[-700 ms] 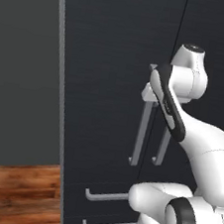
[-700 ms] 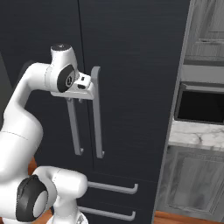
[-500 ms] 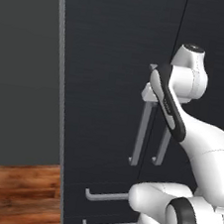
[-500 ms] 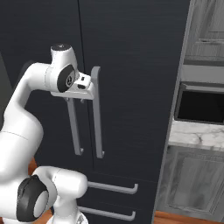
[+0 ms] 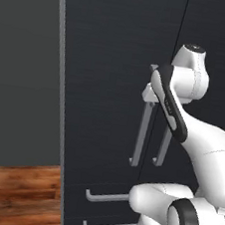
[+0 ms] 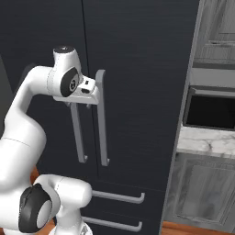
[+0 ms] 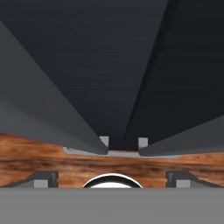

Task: Retrieve a lemon from the fridge and place it on the cutting board with the fish.

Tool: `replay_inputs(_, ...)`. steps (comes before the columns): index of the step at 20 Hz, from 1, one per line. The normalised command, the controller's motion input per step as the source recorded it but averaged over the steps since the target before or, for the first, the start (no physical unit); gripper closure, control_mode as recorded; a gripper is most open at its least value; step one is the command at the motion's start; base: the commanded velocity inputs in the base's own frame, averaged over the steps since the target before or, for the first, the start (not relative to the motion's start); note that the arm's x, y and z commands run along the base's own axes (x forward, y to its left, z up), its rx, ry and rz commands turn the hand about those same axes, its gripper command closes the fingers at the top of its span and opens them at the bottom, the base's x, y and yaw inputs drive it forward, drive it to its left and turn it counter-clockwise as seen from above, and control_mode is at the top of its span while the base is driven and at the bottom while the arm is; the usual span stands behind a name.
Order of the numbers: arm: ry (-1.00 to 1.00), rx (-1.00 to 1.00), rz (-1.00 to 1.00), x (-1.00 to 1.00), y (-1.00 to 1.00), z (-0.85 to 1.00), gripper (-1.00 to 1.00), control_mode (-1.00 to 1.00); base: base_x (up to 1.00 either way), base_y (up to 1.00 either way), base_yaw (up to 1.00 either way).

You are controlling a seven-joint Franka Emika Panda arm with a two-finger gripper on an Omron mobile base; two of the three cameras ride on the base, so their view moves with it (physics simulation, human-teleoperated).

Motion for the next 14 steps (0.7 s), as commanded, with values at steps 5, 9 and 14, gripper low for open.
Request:
replay_inputs(5, 0.00, 0.00, 0.00, 0.00, 0.00, 0.00, -1.00, 1.00, -0.33, -0.11, 0.00)
replay_inputs(9, 0.00, 0.00, 0.00, 0.00, 0.00, 0.00, -1.00, 1.00, -0.46, -0.18, 0.00)
replay_inputs(14, 0.00, 0.00, 0.00, 0.00, 0.00, 0.00, -1.00, 1.00, -0.45, -0.14, 0.00)
